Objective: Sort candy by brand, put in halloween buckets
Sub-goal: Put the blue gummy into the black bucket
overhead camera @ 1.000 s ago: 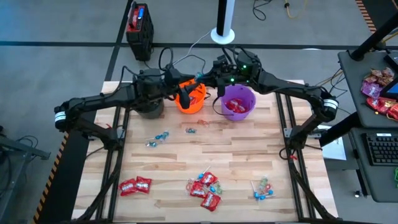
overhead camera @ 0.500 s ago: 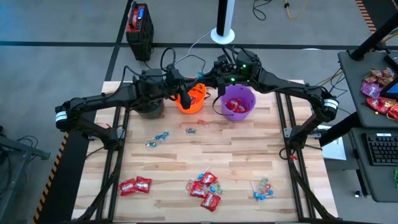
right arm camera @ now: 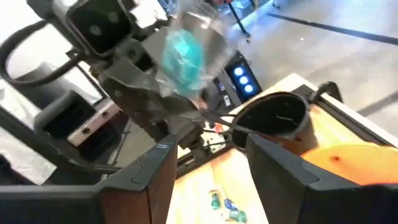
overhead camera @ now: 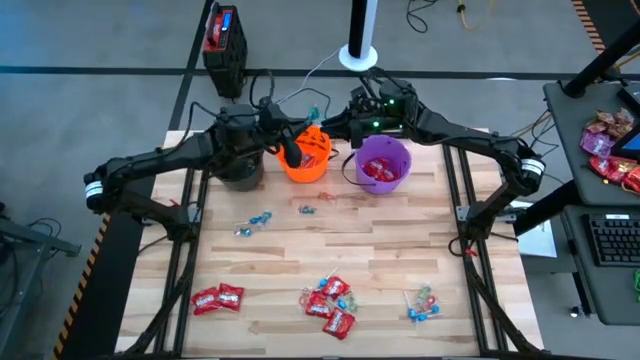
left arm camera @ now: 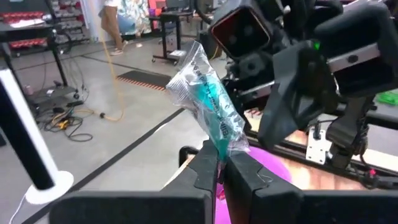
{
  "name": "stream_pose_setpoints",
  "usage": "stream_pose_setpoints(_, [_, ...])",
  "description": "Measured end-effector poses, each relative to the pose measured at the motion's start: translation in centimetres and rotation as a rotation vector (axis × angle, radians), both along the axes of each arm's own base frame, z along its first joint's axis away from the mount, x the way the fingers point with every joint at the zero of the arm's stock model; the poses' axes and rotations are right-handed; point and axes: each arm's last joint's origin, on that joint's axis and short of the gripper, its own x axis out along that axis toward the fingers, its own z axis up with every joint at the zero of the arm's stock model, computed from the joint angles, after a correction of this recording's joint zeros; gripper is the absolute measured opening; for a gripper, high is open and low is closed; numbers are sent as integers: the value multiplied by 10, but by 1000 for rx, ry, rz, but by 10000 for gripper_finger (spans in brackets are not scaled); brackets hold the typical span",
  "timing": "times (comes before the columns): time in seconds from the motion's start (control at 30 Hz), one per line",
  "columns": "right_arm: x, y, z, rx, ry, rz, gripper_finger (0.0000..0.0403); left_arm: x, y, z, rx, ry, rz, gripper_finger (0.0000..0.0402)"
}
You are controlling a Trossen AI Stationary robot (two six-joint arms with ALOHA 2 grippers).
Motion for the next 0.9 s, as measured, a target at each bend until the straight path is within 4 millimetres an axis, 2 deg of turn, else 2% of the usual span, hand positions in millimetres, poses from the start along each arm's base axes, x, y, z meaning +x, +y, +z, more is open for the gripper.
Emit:
stream_pose_setpoints(0.23, [-8,-12,-6,28,61,-39,196,-30,6,4,-26,92,95,1])
stream_pose_setpoints(0.4, [-18,-25,-13,86,130,-98,196,-64,9,5,-65,207,229,1])
stream_pose_setpoints(0.6, [-33,-43,-23,124,220,-204,196,-101,20,-16,-265,424,381,1])
stream_pose_setpoints(0.9, [-53,-71,-26,97,249,-382,196,-109,35,-41,-516,585,374,0])
